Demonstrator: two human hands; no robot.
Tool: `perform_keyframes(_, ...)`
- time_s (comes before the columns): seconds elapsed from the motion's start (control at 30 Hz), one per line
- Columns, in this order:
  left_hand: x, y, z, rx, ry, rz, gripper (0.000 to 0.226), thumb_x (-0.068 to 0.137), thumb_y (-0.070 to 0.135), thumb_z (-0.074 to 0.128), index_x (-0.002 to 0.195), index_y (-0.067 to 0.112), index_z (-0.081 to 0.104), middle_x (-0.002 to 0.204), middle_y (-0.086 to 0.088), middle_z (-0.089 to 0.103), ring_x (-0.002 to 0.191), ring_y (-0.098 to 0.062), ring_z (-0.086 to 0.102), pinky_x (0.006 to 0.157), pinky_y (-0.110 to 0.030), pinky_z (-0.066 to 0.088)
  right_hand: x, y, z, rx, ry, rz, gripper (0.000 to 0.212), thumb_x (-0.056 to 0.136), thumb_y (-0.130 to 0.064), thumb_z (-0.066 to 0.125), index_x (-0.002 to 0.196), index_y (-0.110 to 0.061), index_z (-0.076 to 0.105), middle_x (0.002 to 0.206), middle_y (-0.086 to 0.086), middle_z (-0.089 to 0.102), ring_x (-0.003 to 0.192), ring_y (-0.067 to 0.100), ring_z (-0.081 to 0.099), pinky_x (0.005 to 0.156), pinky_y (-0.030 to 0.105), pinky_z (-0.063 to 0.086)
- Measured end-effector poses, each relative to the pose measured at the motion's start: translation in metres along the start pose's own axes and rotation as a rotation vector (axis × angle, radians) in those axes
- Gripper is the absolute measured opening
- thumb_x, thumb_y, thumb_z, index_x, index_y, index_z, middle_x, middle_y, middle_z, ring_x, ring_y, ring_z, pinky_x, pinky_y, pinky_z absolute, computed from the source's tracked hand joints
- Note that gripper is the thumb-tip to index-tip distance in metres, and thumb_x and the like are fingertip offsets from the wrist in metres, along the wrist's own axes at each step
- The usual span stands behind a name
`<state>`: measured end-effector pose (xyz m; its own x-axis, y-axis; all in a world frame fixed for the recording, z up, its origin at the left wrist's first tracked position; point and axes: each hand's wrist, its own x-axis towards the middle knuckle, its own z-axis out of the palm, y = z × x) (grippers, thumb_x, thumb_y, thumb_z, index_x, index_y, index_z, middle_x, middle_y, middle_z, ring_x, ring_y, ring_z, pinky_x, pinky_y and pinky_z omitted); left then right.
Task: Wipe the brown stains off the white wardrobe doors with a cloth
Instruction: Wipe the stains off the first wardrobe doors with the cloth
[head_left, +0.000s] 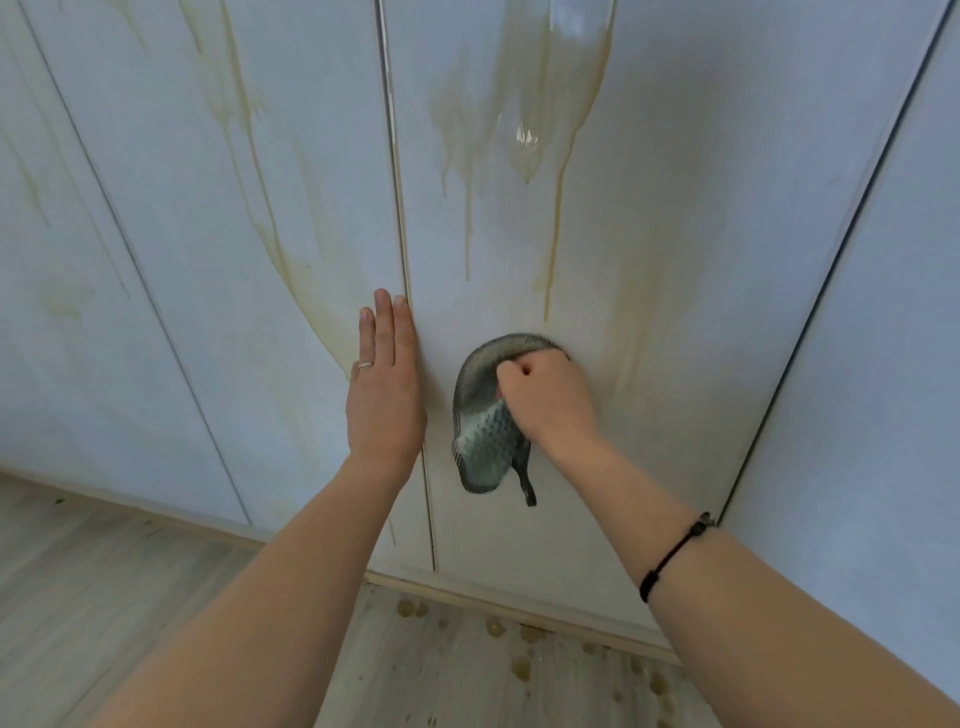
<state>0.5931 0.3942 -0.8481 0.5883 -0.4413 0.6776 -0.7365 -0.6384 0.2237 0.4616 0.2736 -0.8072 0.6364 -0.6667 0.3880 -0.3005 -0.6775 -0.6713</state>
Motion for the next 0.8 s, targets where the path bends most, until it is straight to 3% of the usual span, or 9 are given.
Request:
perform_keyframes(0.1, 0.000, -0.001, 0.002, 0.004, 0.005, 0.011, 0.097, 0.081, -0.020, 0.035, 0.159, 0.015, -0.012, 0.167, 0.001, -0.015, 0.155, -0.025, -0.004, 0.083, -0.048, 0.058, -0.019, 0.025, 0.025, -0.207, -0.353, 0.144, 0.019, 0.079, -0.026, 0.051, 0.072, -0.012, 0.062, 0.073, 0.003, 0.061, 0.072, 0.028, 0.058, 0.057, 0.028, 0.038)
perform_keyframes(0.17, 0.000, -0.001, 0.005, 0.001, 0.021, 0.007, 0.099, 0.080, -0.021, 0.035, 0.159, 0.016, -0.011, 0.167, 0.001, -0.015, 0.155, -0.025, -0.004, 0.081, -0.047, 0.059, -0.018, 0.032, 0.027, -0.270, -0.448, 0.119, 0.017, 0.078, -0.018, 0.055, 0.080, -0.013, 0.070, 0.087, 0.008, 0.069, 0.084, 0.032, 0.064, 0.061, 0.029, 0.045)
perform_keyframes(0.27, 0.000, 0.003, 0.010, -0.028, 0.037, -0.013, 0.097, 0.080, -0.020, 0.030, 0.159, 0.018, -0.012, 0.167, 0.002, -0.016, 0.155, -0.025, -0.005, 0.088, -0.051, 0.056, 0.009, 0.015, 0.012, -0.342, -0.240, -0.101, 0.025, 0.087, -0.018, 0.054, 0.094, -0.010, 0.077, 0.105, 0.016, 0.071, 0.098, 0.033, 0.065, 0.079, 0.030, 0.050)
perform_keyframes(0.33, 0.000, 0.006, 0.012, -0.036, 0.055, -0.032, 0.094, 0.082, -0.017, 0.029, 0.158, 0.018, -0.013, 0.167, 0.002, -0.016, 0.155, -0.026, -0.005, 0.096, -0.055, 0.052, 0.022, -0.005, -0.015, -0.054, 0.066, -0.045, 0.027, 0.084, -0.021, 0.049, 0.072, -0.014, 0.071, 0.078, 0.005, 0.071, 0.075, 0.026, 0.063, 0.060, 0.029, 0.040)
perform_keyframes(0.4, 0.001, 0.007, 0.013, -0.045, 0.062, -0.042, 0.093, 0.083, -0.016, 0.031, 0.158, 0.017, -0.013, 0.167, 0.001, -0.016, 0.155, -0.027, -0.006, 0.101, -0.057, 0.047, 0.025, -0.010, -0.029, 0.233, 0.272, 0.027, 0.025, 0.076, -0.022, 0.043, 0.053, -0.015, 0.048, 0.048, -0.007, 0.049, 0.049, 0.015, 0.044, 0.050, 0.029, 0.026)
perform_keyframes(0.47, 0.001, 0.007, 0.013, -0.053, 0.059, -0.042, 0.094, 0.084, -0.016, 0.032, 0.158, 0.018, -0.014, 0.167, 0.001, -0.017, 0.154, -0.026, -0.007, 0.102, -0.057, 0.047, 0.008, -0.005, -0.023, 0.136, 0.212, 0.049, 0.028, 0.079, -0.020, 0.044, 0.052, -0.014, 0.043, 0.047, -0.006, 0.046, 0.051, 0.017, 0.044, 0.052, 0.029, 0.028)
perform_keyframes(0.63, 0.000, 0.001, 0.008, -0.046, 0.044, -0.011, 0.097, 0.085, -0.019, 0.035, 0.158, 0.021, -0.015, 0.166, 0.005, -0.019, 0.154, -0.022, -0.007, 0.085, -0.053, 0.058, -0.061, 0.075, 0.020, -0.313, -0.255, 0.360, 0.016, 0.080, -0.021, 0.050, 0.073, -0.013, 0.062, 0.091, 0.010, 0.072, 0.078, 0.030, 0.064, 0.065, 0.030, 0.049)
perform_keyframes(0.73, 0.000, 0.002, 0.010, -0.054, 0.042, -0.012, 0.101, 0.081, -0.021, 0.036, 0.158, 0.021, -0.014, 0.167, 0.005, -0.017, 0.155, -0.023, -0.005, 0.081, -0.055, 0.059, -0.072, 0.096, 0.012, -0.438, -0.229, 0.321, 0.020, 0.084, -0.019, 0.049, 0.078, -0.011, 0.066, 0.095, 0.011, 0.073, 0.084, 0.030, 0.067, 0.064, 0.028, 0.045)
perform_keyframes(0.8, 0.001, 0.001, 0.014, -0.051, 0.050, -0.021, 0.104, 0.080, -0.021, 0.037, 0.158, 0.022, -0.017, 0.167, 0.005, -0.017, 0.155, -0.025, -0.005, 0.082, -0.056, 0.058, -0.051, 0.079, -0.001, -0.340, -0.066, 0.216, 0.025, 0.088, -0.021, 0.046, 0.075, -0.009, 0.064, 0.089, 0.014, 0.071, 0.081, 0.033, 0.066, 0.064, 0.031, 0.044)
